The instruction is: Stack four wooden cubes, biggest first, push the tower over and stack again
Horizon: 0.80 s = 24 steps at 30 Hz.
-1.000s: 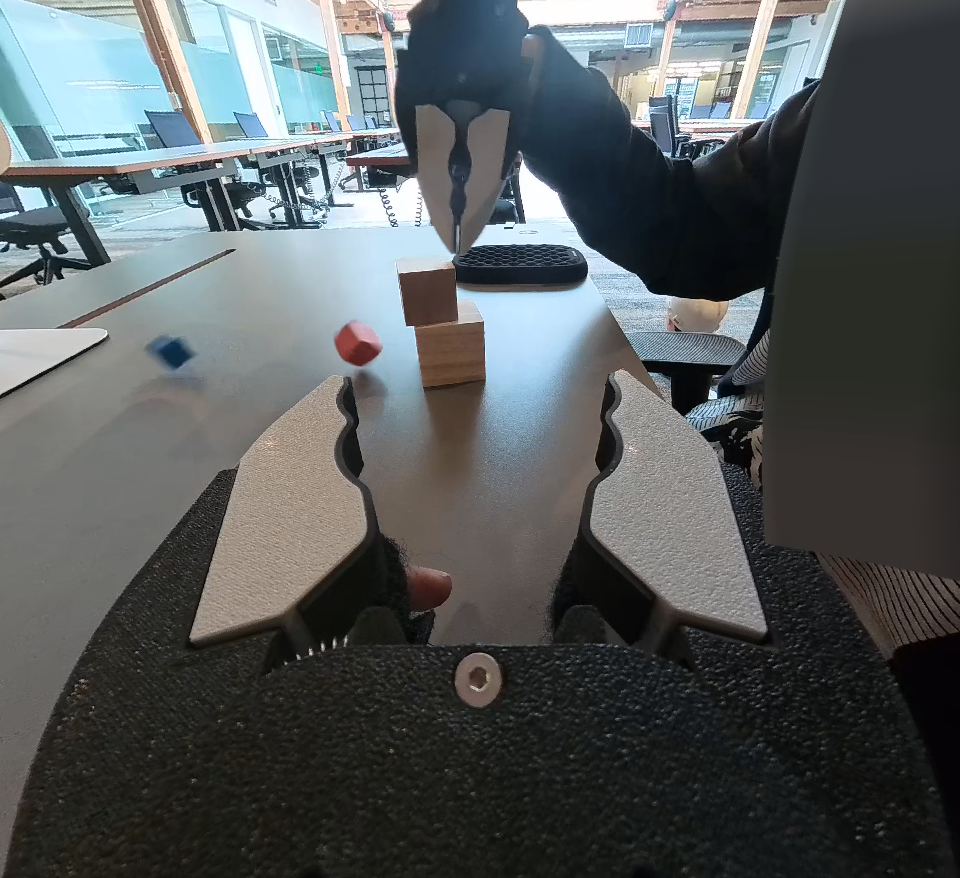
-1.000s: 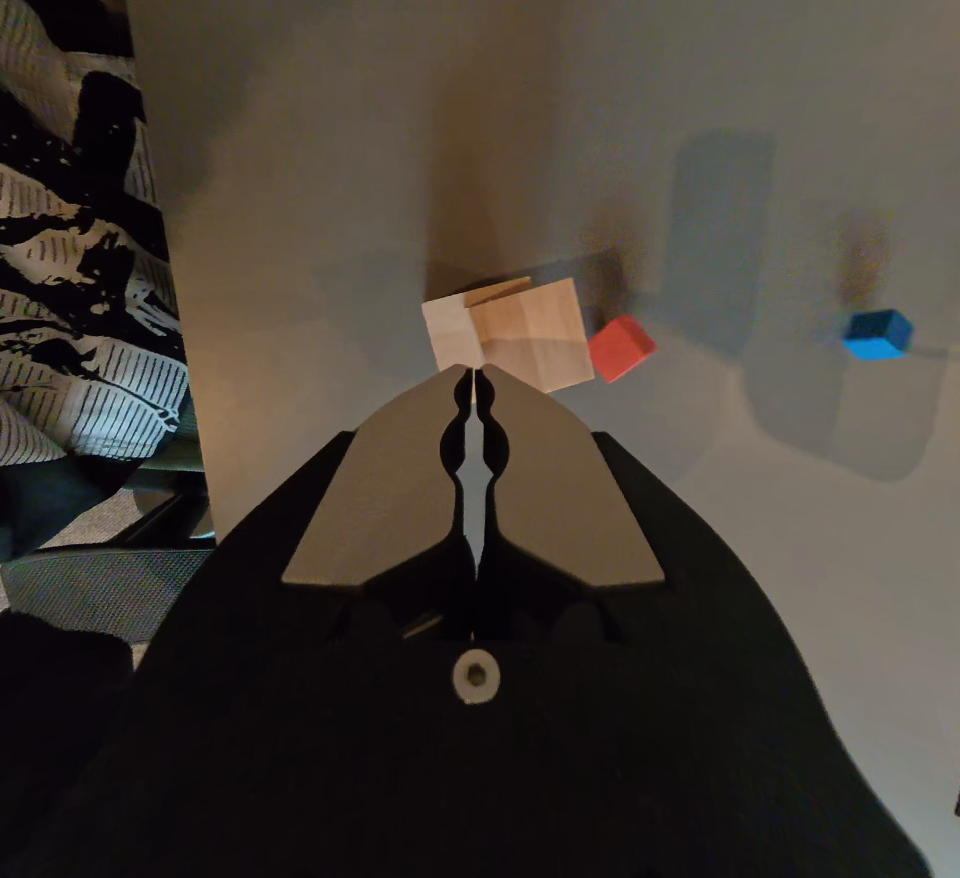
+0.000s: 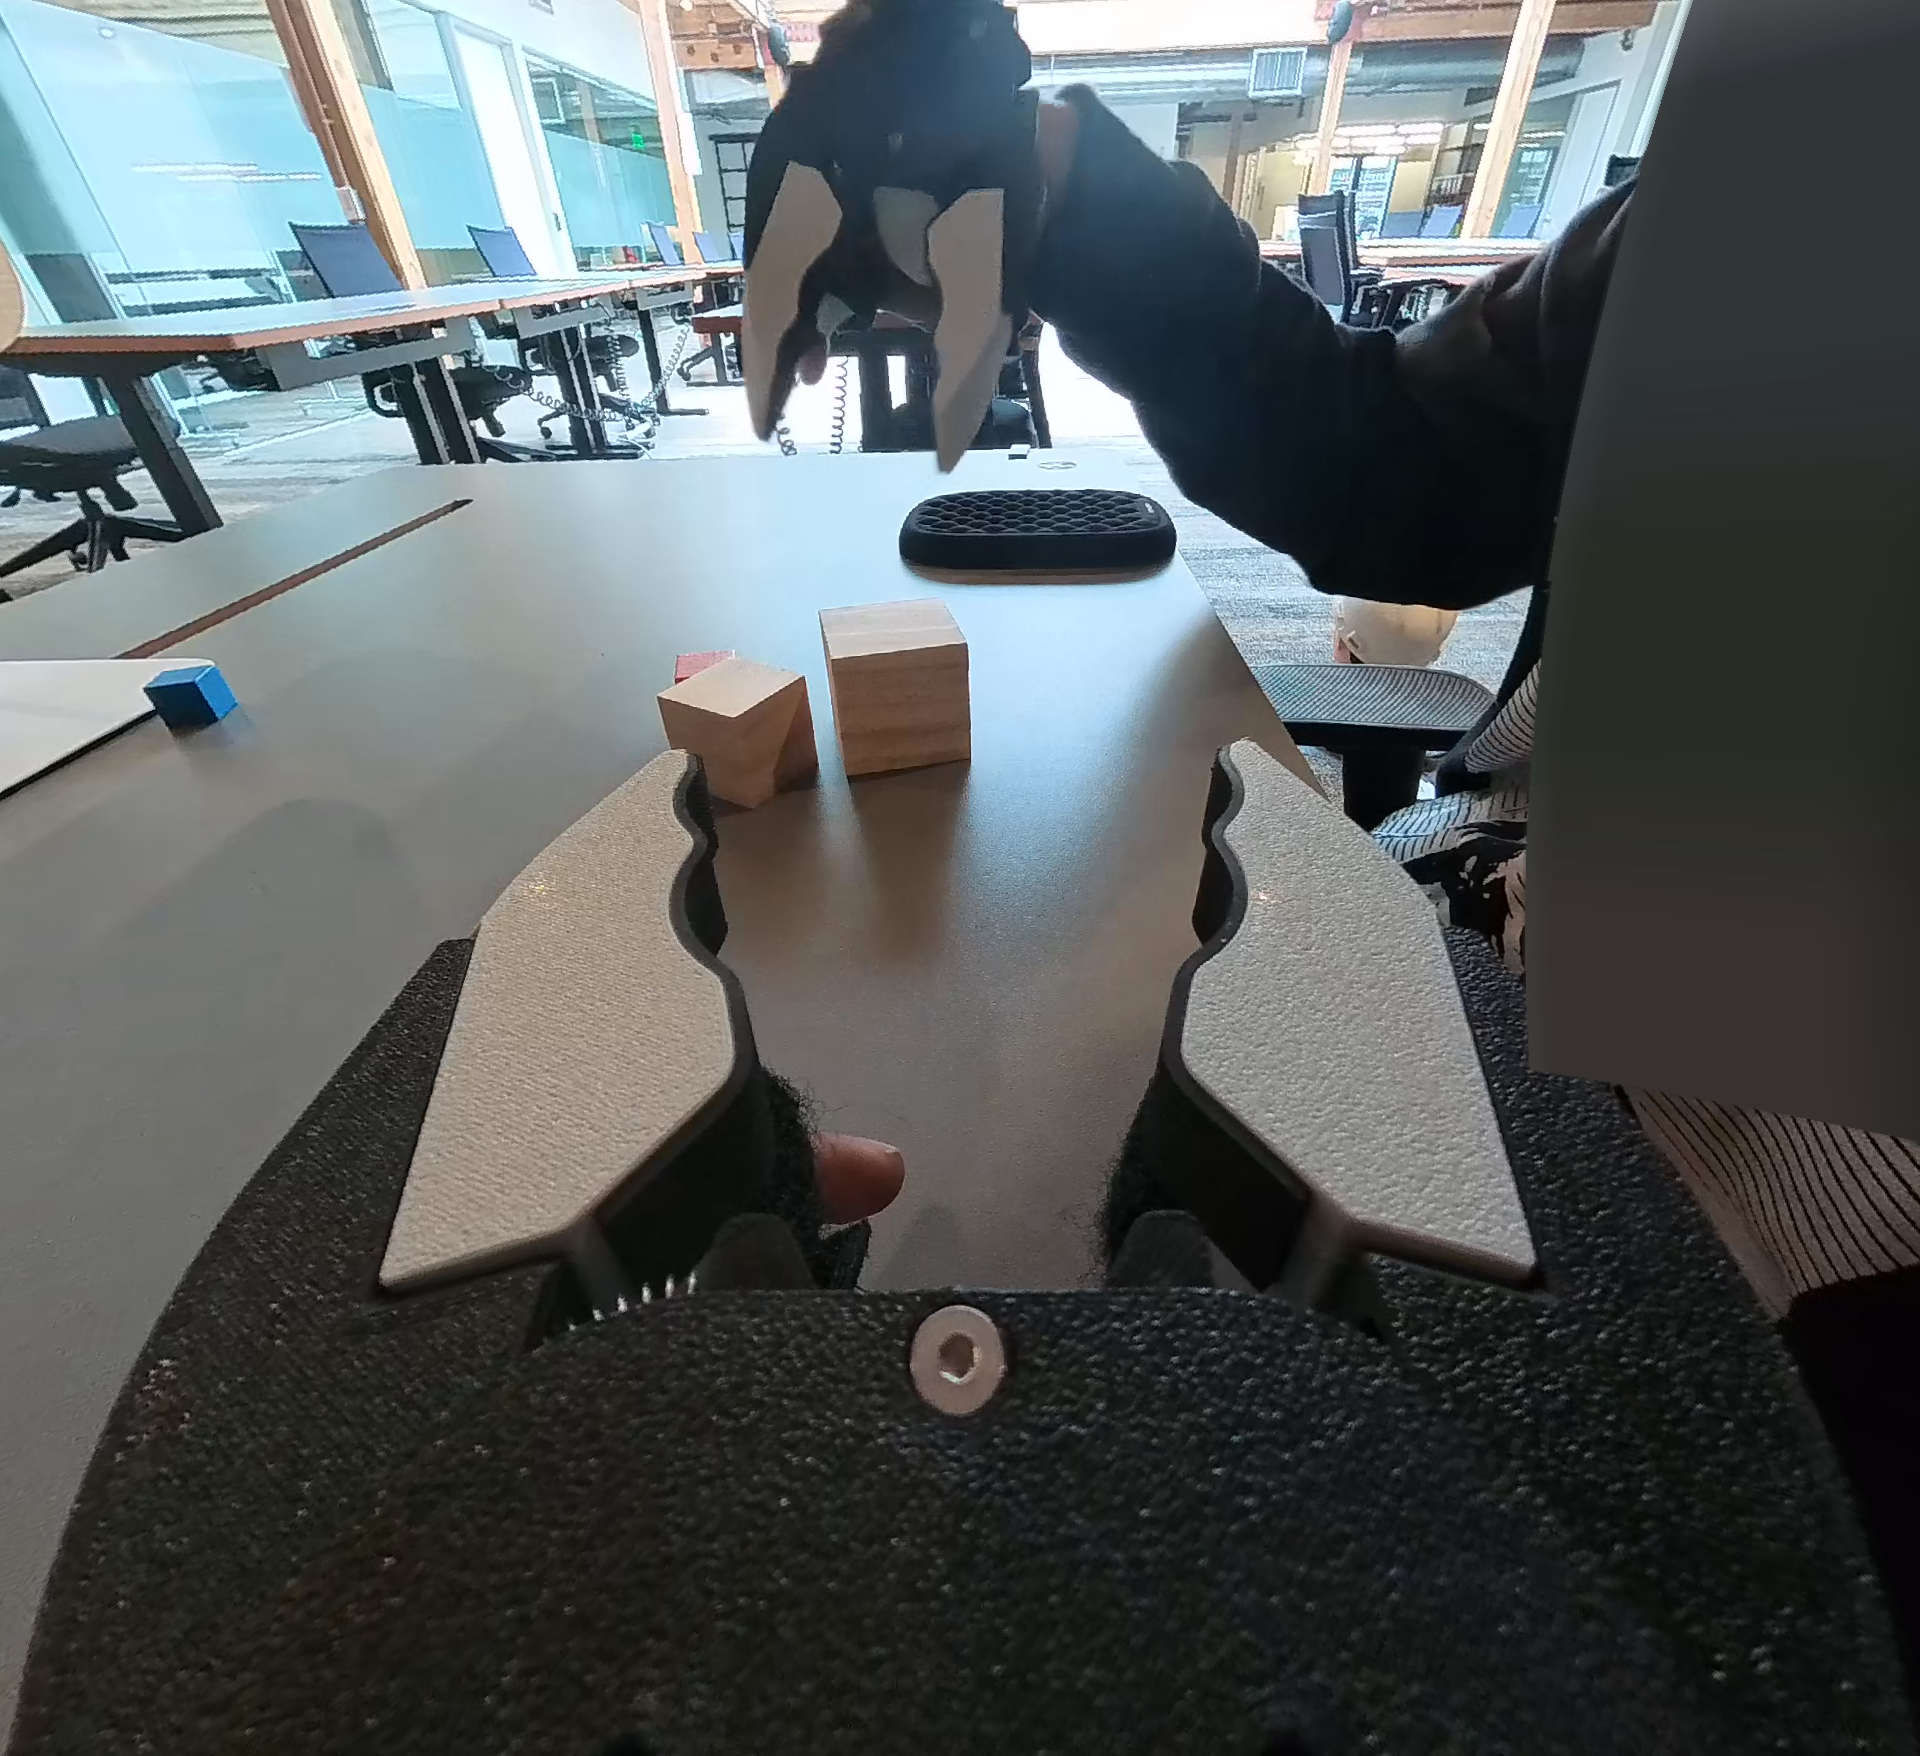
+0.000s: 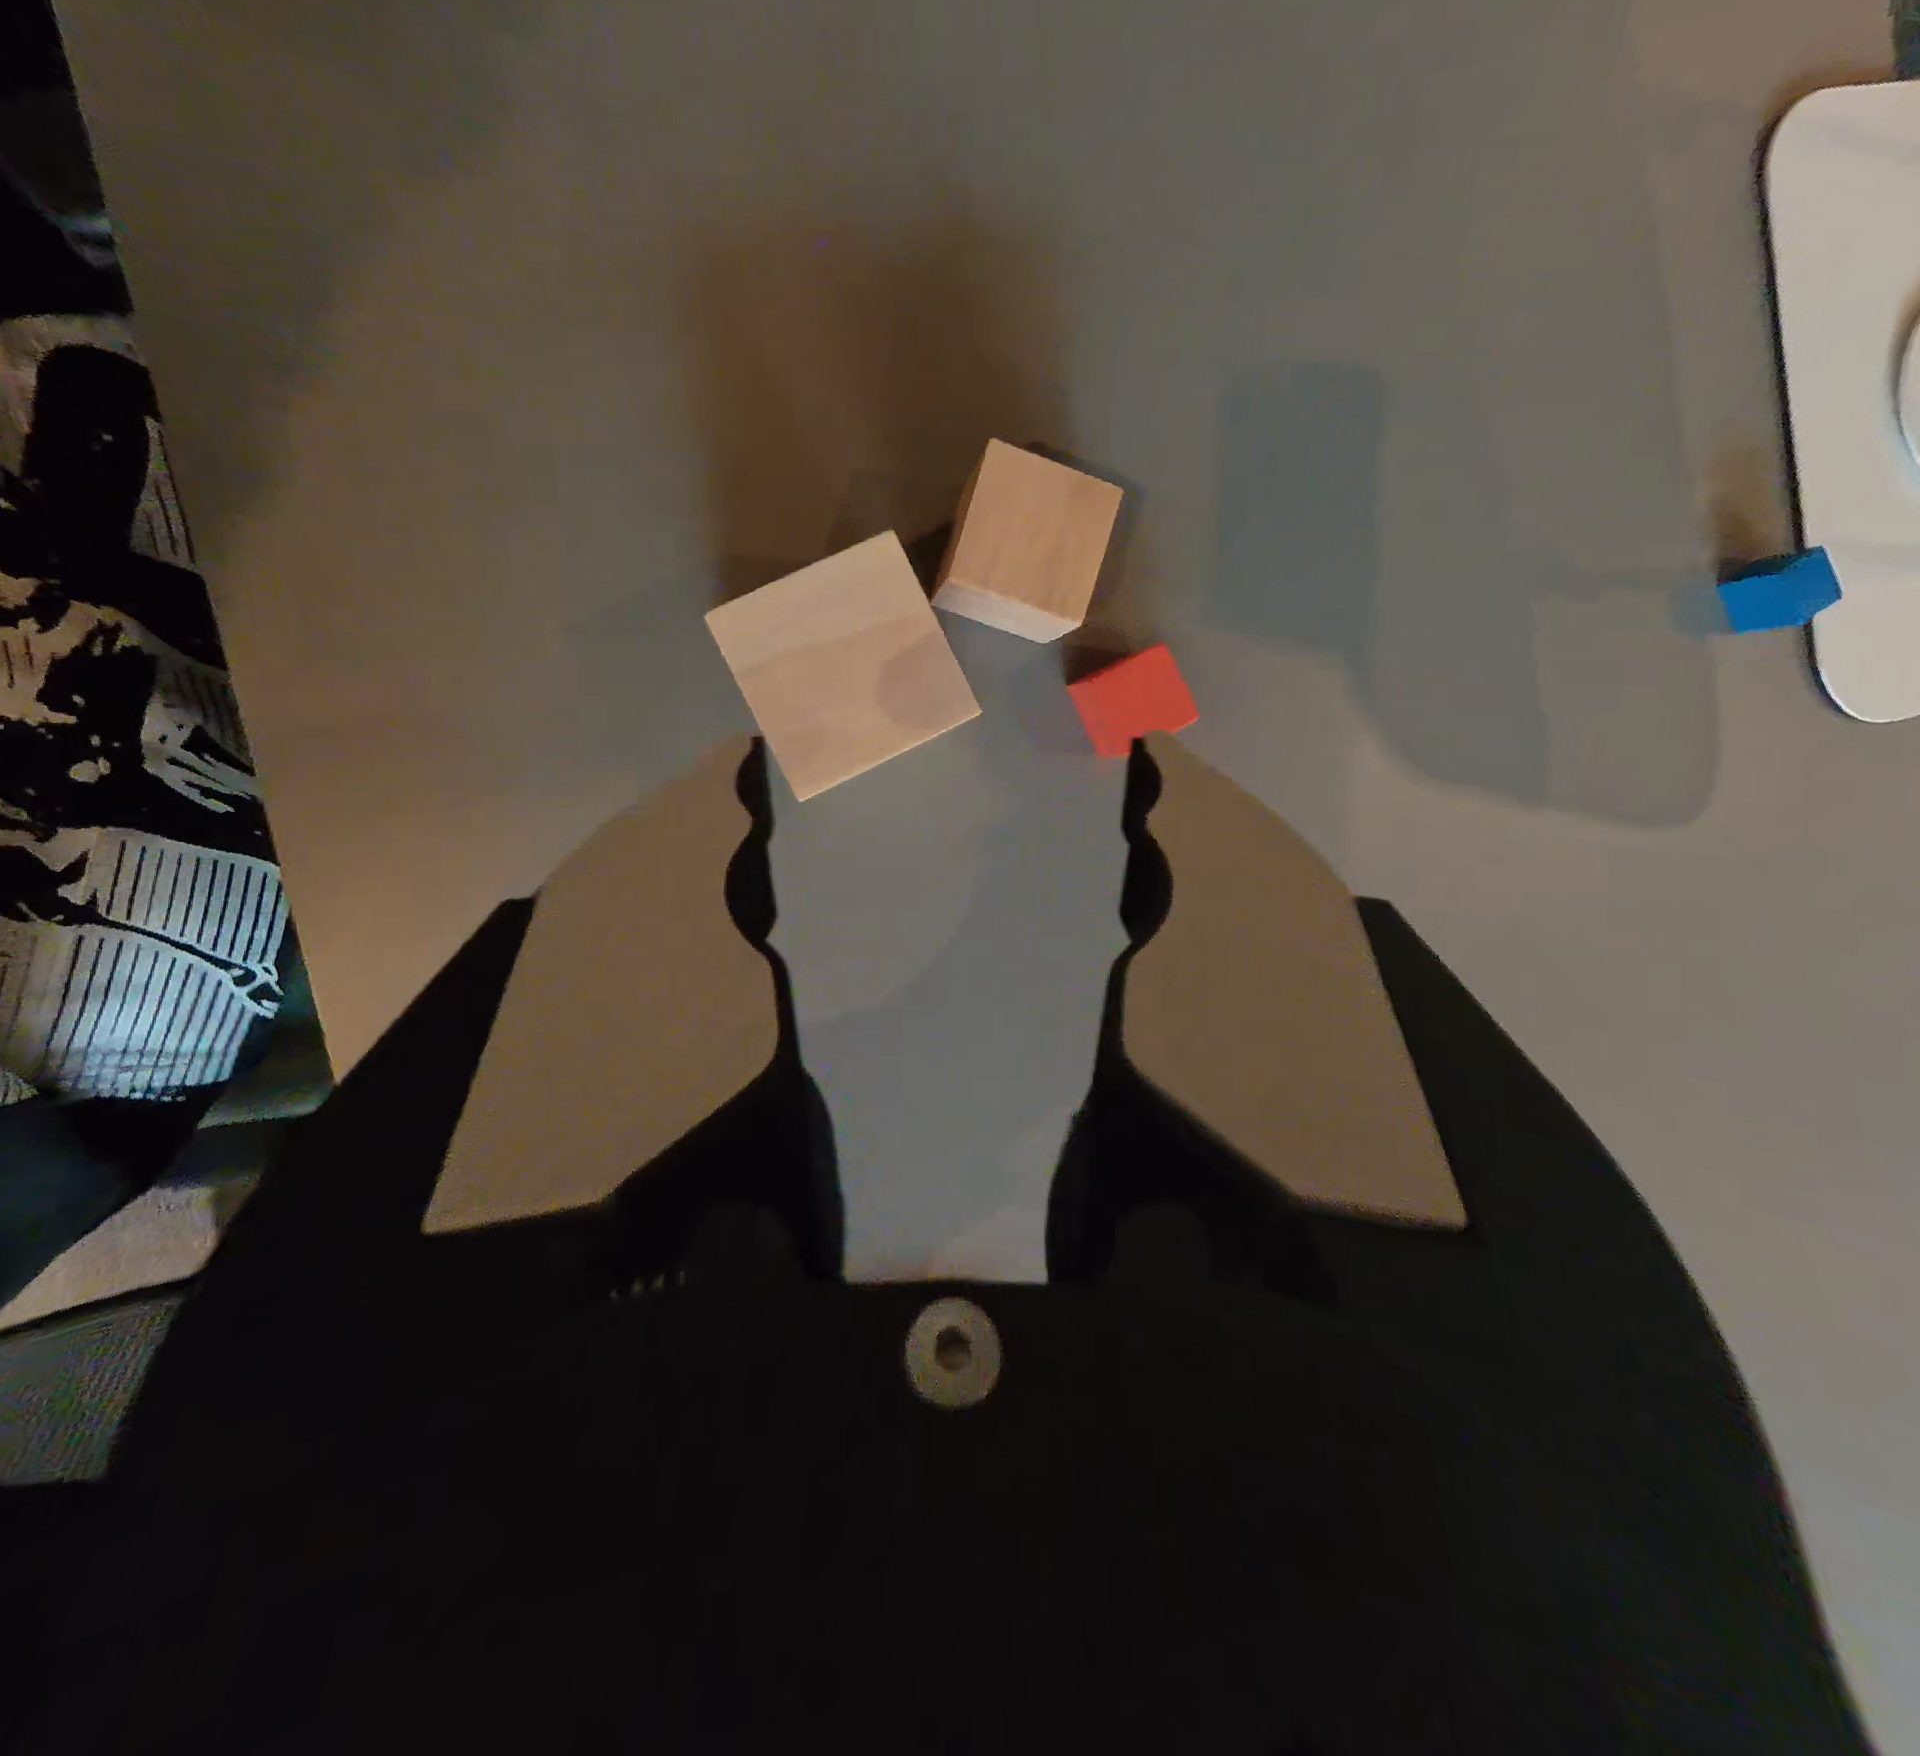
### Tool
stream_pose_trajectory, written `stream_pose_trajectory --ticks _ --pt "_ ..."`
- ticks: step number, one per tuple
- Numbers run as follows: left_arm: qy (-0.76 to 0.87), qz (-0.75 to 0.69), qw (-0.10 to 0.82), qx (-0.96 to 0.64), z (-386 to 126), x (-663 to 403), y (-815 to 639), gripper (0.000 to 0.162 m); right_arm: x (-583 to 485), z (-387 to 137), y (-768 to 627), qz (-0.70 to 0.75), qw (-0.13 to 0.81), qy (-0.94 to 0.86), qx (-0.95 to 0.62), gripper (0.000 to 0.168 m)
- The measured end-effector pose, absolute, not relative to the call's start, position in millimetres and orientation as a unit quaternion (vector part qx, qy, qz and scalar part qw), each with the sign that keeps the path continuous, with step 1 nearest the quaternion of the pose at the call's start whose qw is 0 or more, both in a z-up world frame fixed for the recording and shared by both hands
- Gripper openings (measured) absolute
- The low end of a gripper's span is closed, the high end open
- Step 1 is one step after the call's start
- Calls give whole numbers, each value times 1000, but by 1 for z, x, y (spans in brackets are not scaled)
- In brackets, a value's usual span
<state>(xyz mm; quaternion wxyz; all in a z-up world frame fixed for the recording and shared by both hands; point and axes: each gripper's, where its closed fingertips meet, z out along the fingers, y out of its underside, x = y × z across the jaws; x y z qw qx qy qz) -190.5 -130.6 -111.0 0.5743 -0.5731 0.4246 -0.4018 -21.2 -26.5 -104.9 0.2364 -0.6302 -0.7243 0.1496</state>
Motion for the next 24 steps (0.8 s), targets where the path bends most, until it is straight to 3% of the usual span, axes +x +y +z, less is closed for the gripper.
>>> stream_pose_trajectory --ticks 6,12,17,24 --pt "425 -401 575 -573 -111 -190 -131 90 -9 -94 -25 217 299 -691 -621 103" --pt "427 -399 575 -573 -111 -190 -131 92 15 -90 -26 273 379 -650 -600 127" --pt "427 -396 576 -574 -111 -190 -131 94 42 -91 -27 295 444 -620 -577 139" --pt "425 -393 578 -575 -111 -189 -130 95 85 -96 -20 368 507 -548 -554 138"
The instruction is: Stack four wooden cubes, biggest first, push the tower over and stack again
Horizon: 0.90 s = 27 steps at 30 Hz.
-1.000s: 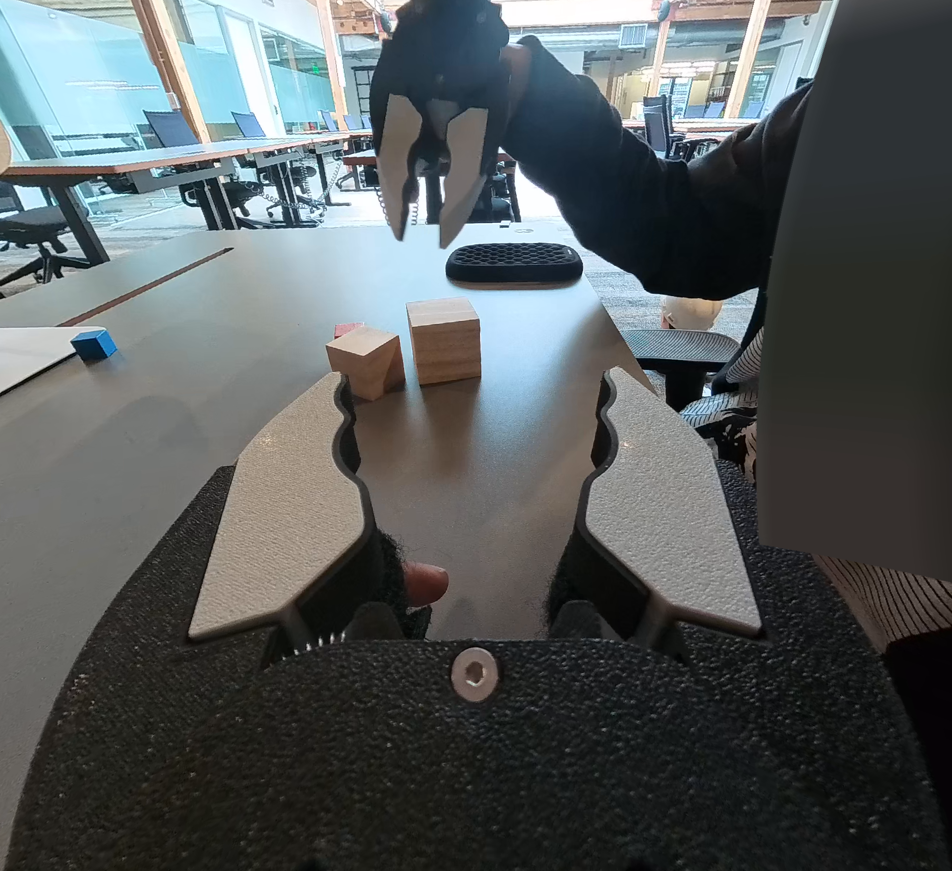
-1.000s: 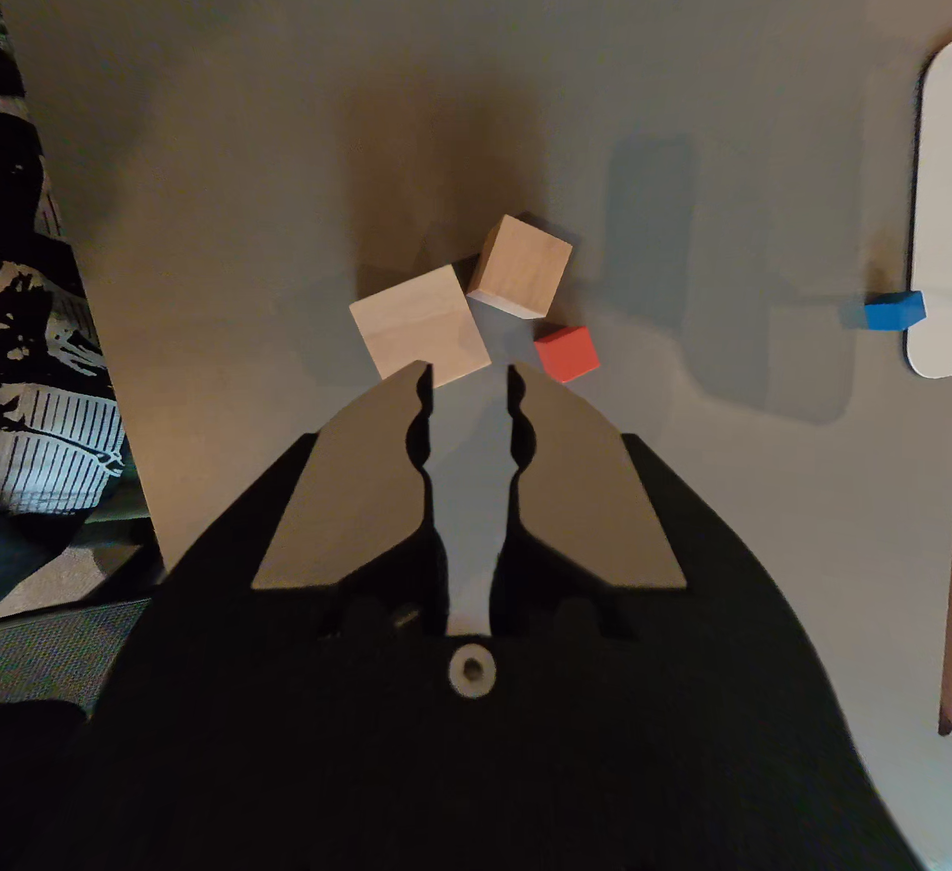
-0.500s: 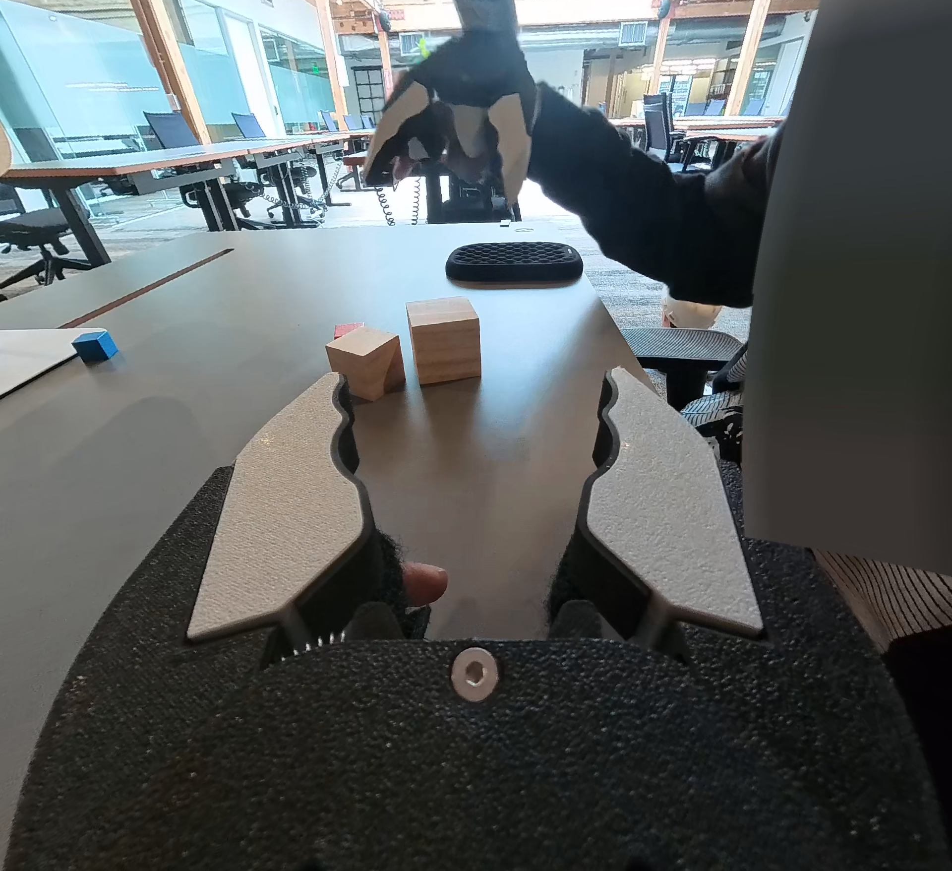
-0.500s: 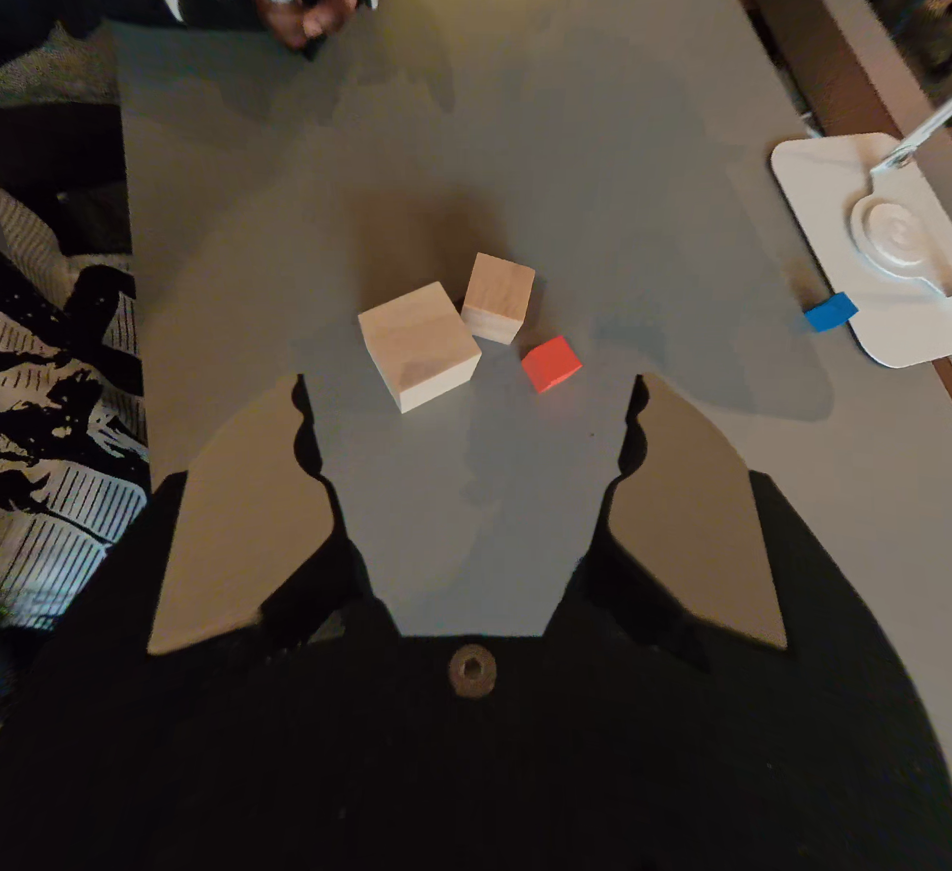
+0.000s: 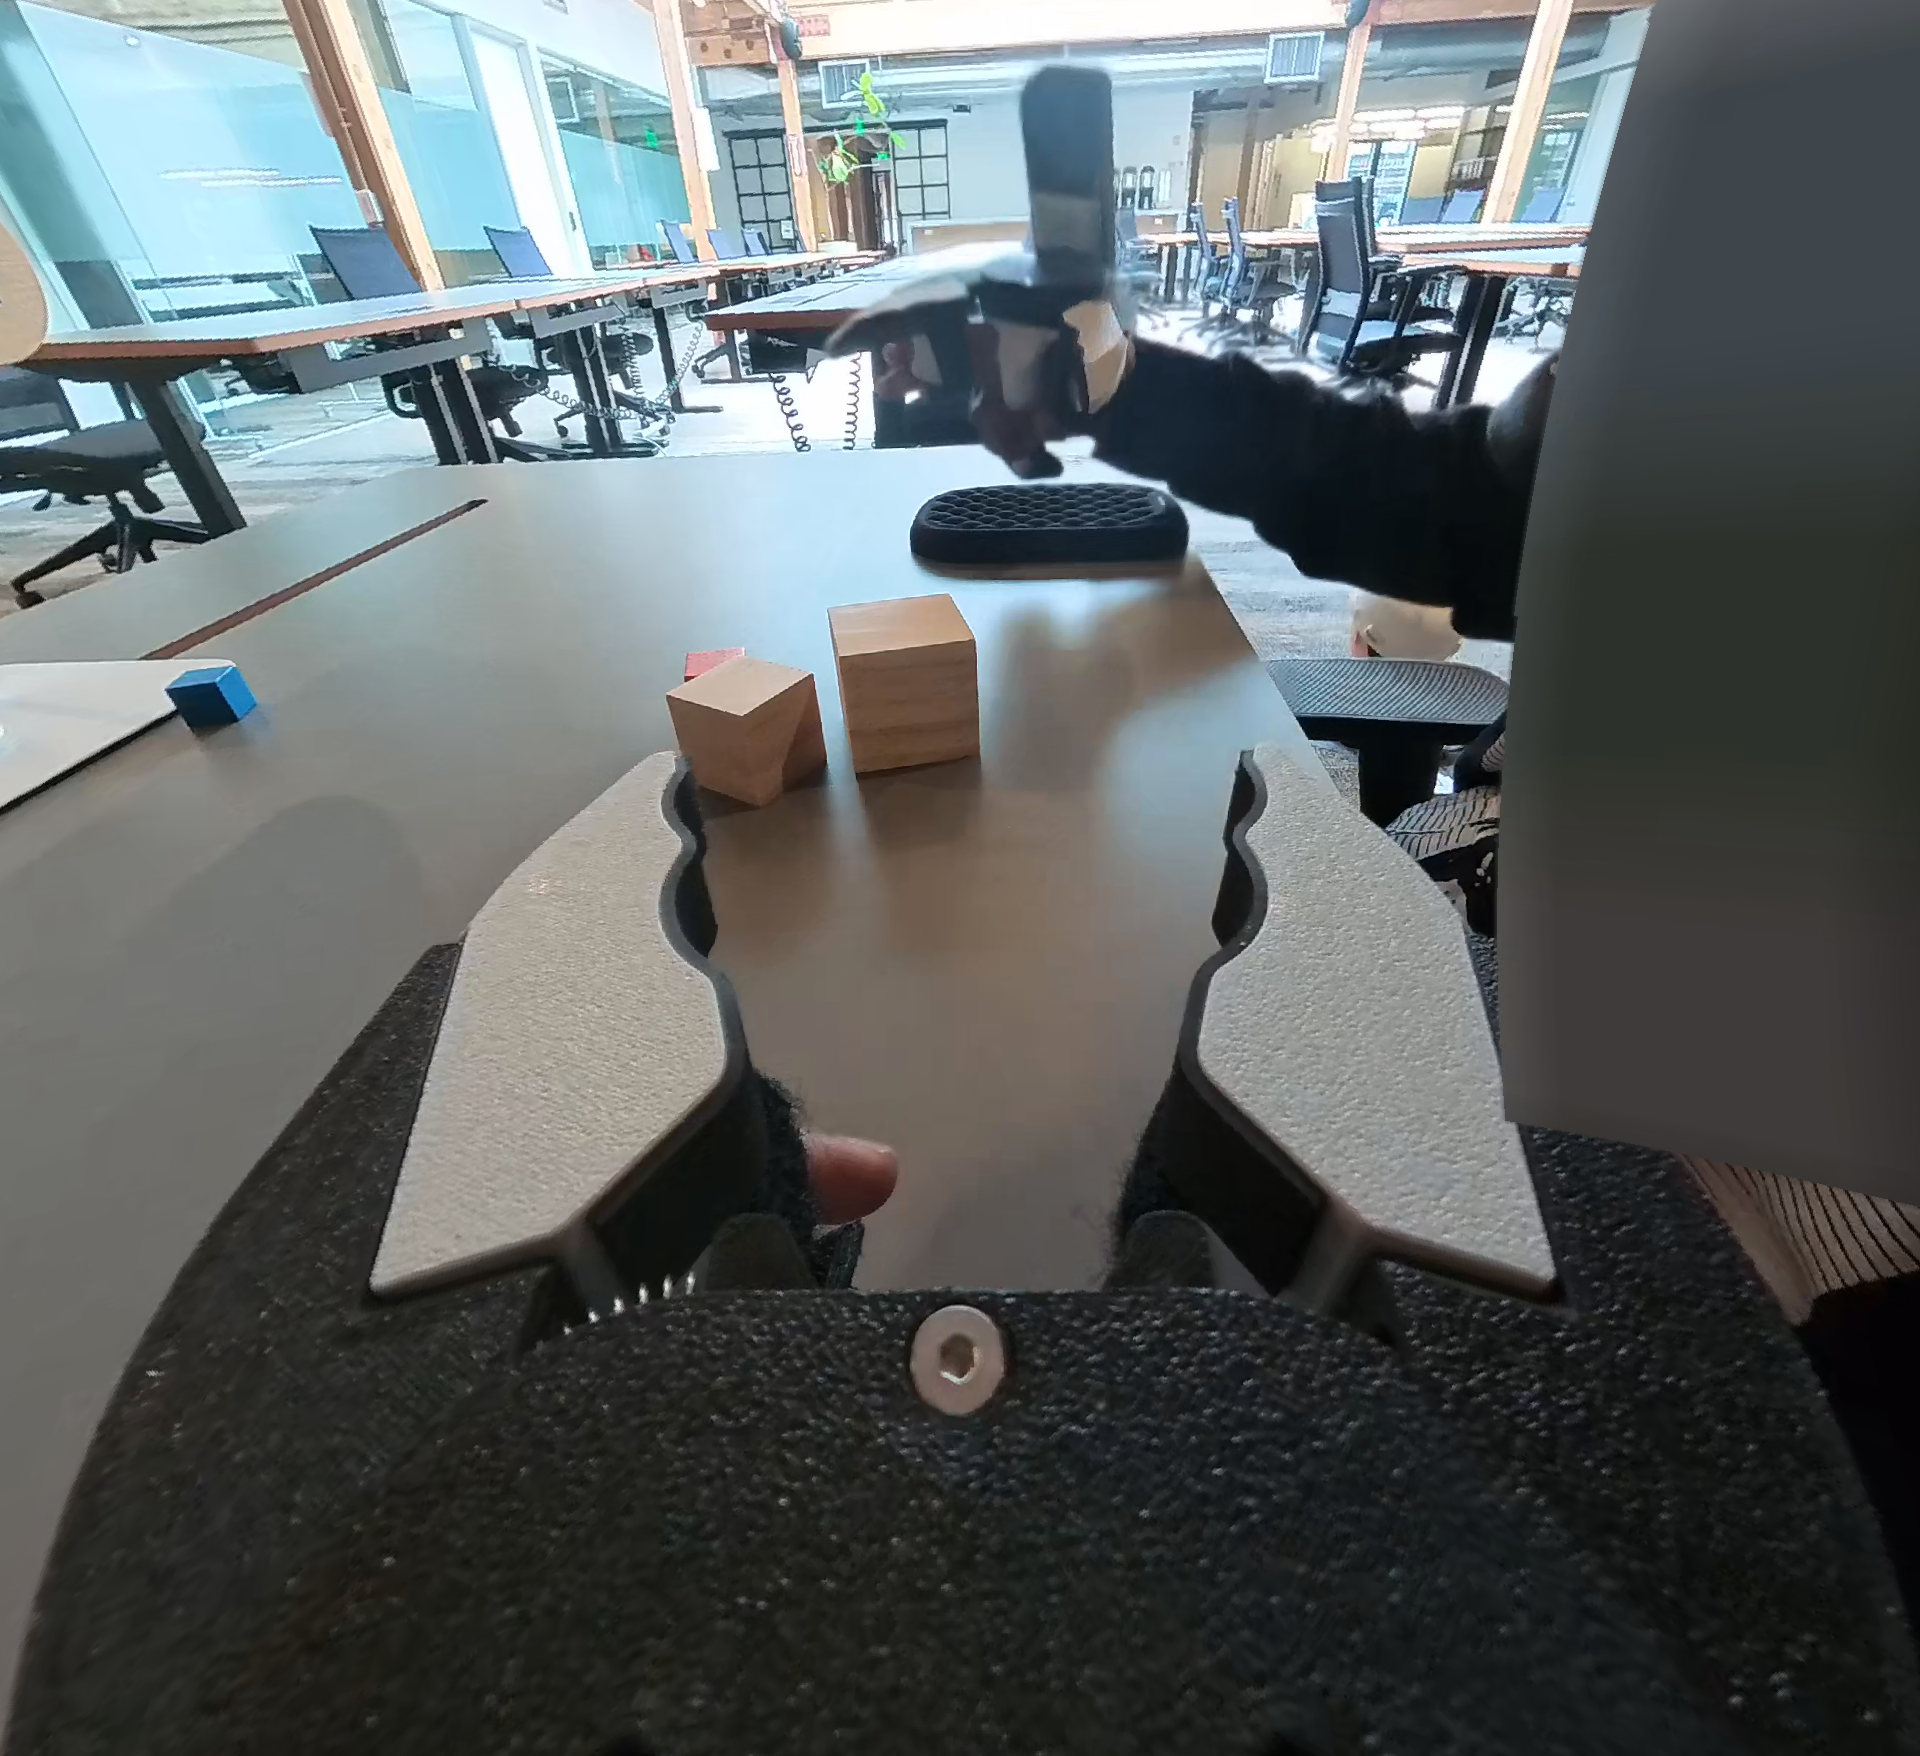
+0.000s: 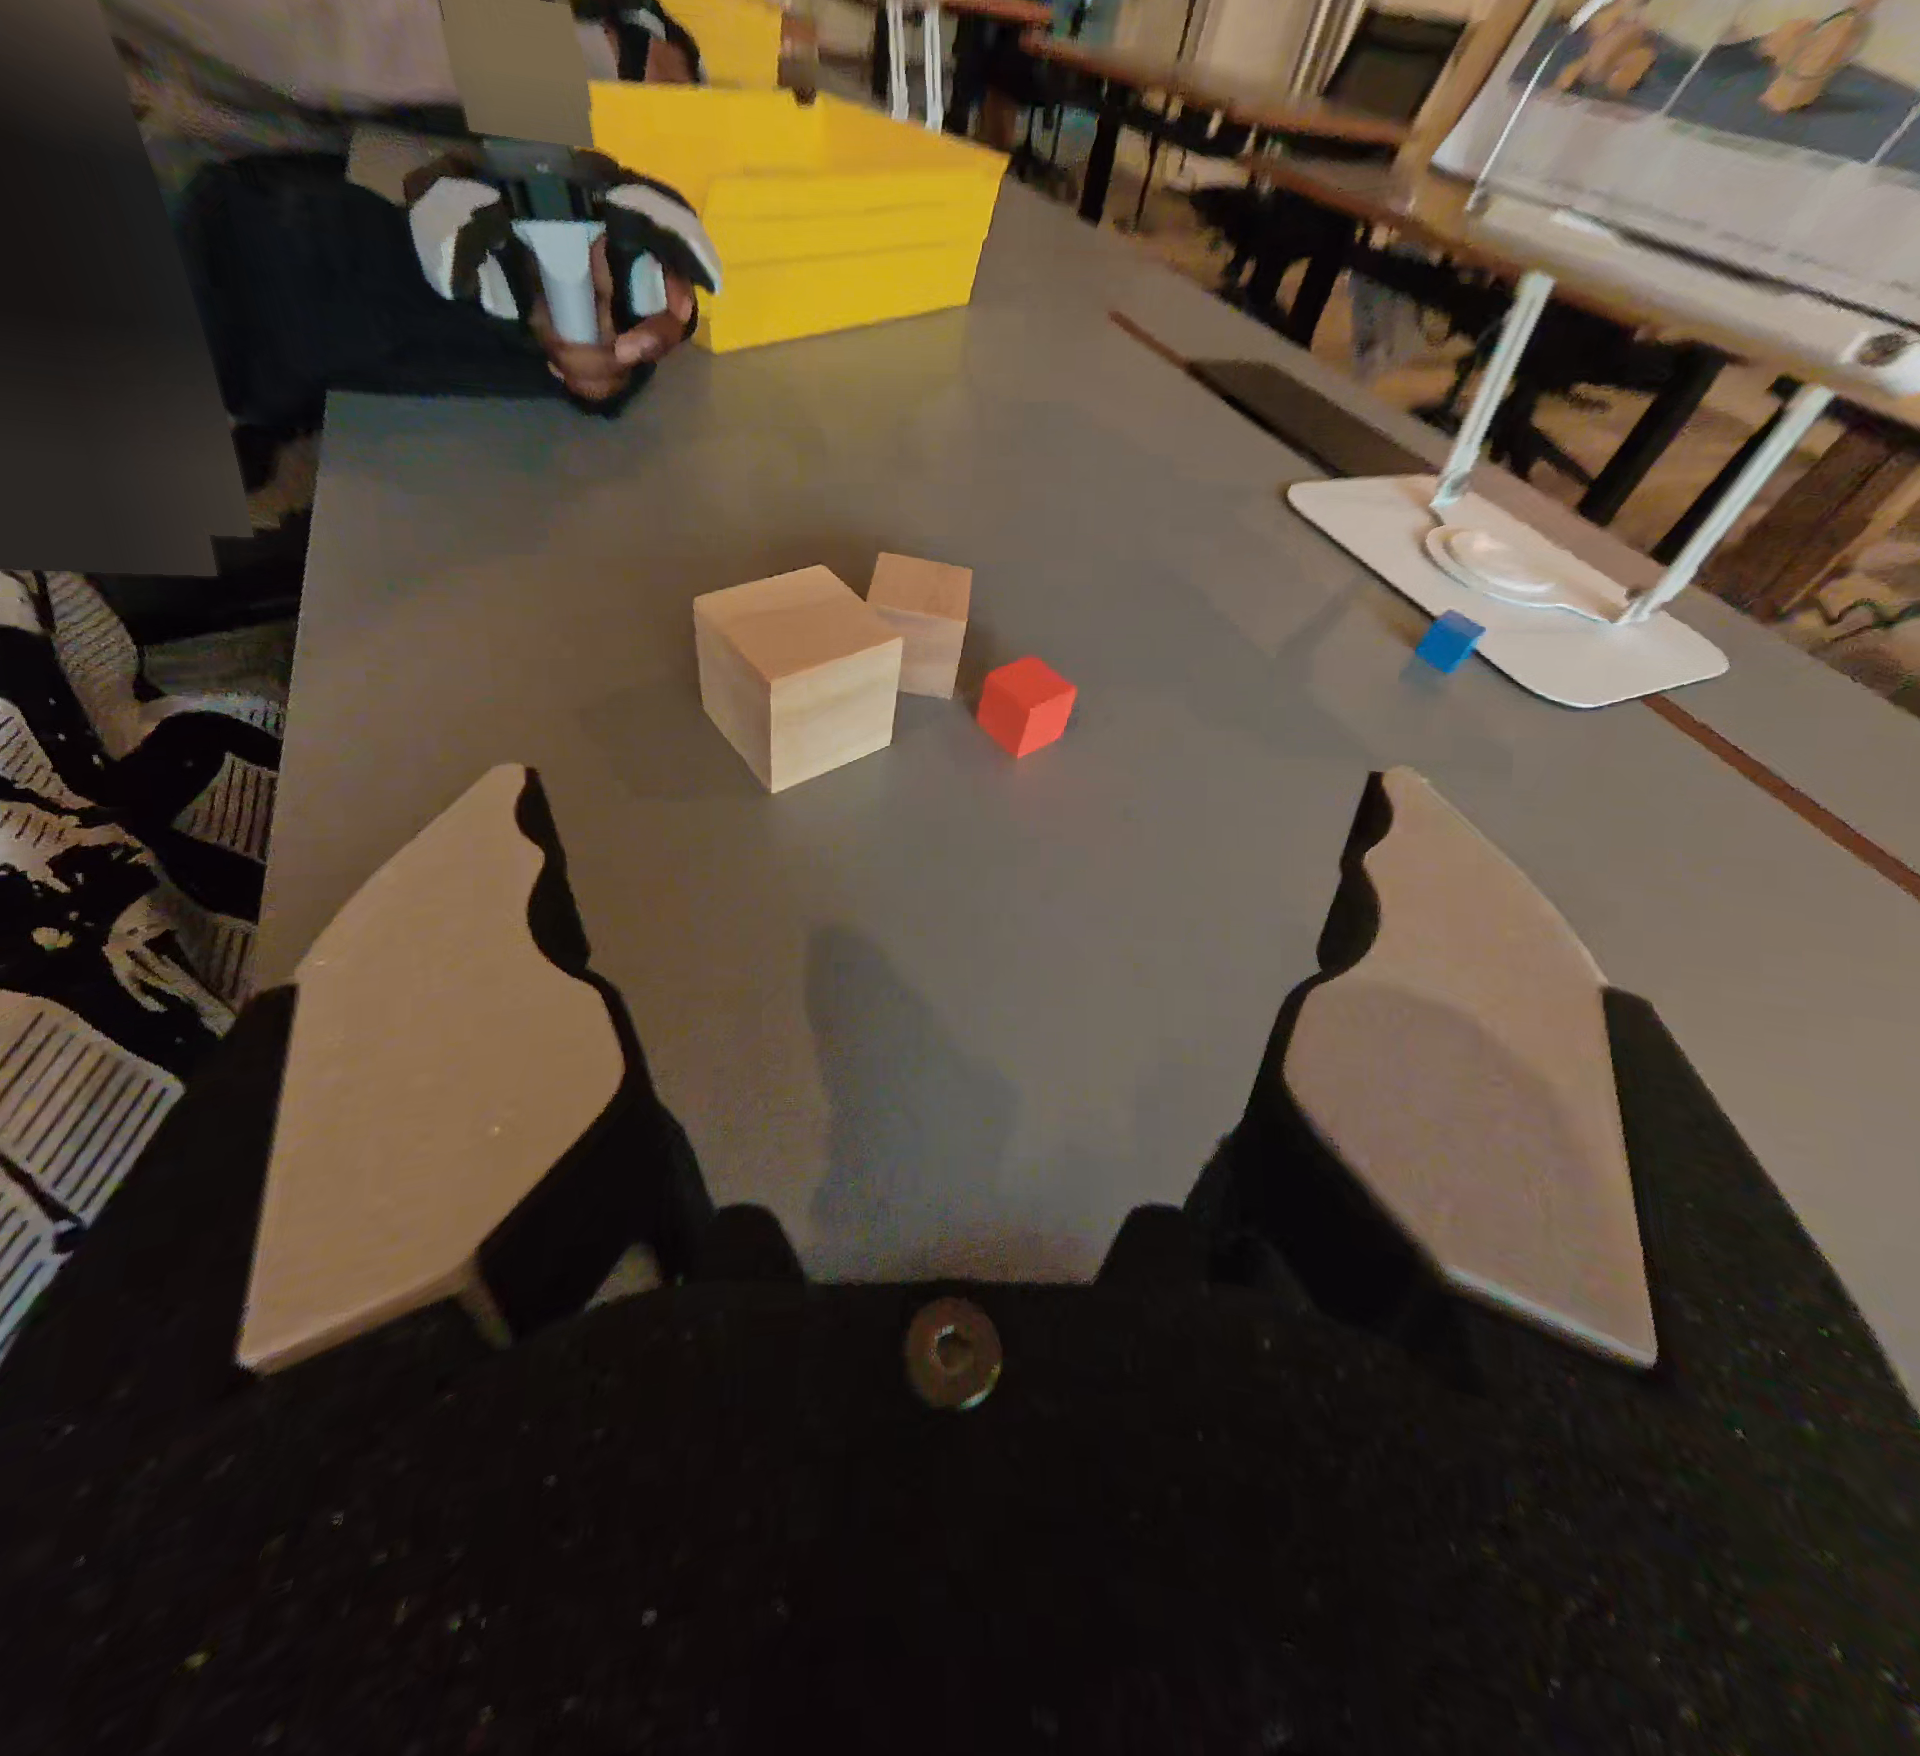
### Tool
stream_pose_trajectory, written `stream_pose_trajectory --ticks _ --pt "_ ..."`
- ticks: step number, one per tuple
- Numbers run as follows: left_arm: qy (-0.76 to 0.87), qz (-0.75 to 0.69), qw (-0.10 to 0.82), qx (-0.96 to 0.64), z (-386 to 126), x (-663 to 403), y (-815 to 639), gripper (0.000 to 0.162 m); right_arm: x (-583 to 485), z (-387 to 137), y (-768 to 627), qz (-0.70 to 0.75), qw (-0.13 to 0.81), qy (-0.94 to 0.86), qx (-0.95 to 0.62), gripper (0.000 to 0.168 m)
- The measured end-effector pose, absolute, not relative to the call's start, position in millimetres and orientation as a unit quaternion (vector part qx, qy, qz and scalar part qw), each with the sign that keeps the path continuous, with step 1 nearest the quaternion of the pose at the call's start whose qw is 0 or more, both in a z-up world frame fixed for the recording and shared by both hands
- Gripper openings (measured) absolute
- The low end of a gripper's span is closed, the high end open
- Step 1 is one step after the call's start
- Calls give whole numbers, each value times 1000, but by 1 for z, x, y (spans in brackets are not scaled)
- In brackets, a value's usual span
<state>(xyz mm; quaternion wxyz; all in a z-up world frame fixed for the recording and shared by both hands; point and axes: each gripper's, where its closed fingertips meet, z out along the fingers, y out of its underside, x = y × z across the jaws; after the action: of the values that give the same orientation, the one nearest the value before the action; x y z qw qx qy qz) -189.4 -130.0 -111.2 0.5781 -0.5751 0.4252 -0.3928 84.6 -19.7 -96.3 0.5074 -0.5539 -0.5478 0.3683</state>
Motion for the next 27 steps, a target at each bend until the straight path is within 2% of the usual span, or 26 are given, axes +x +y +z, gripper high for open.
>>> stream_pose_trajectory --ticks 6,9,15,17,22,24,26,27 --pt "427 -393 577 -575 -111 -189 -131 99 112 -98 -10 422 556 -484 -528 140" --pt "426 -391 576 -578 -112 -188 -130 101 122 -87 -12 455 574 -461 -502 135" --pt "417 -372 554 -618 -117 -185 -123 111 119 -94 -11 455 559 -465 -513 133" --pt "415 -353 533 -648 -118 -181 -118 119 118 -95 -12 454 557 -468 -515 133" --pt "421 -252 494 -718 -111 -152 -102 122 118 -96 -12 456 553 -470 -515 129" --pt "448 -225 461 -733 -113 -131 -100 118 118 -96 -12 456 553 -469 -516 129" --pt "487 -220 427 -729 -114 -106 -103 100 118 -96 -13 456 555 -470 -514 128" --pt "504 -218 411 -727 -115 -95 -103 98 118 -96 -13 455 555 -471 -512 127"
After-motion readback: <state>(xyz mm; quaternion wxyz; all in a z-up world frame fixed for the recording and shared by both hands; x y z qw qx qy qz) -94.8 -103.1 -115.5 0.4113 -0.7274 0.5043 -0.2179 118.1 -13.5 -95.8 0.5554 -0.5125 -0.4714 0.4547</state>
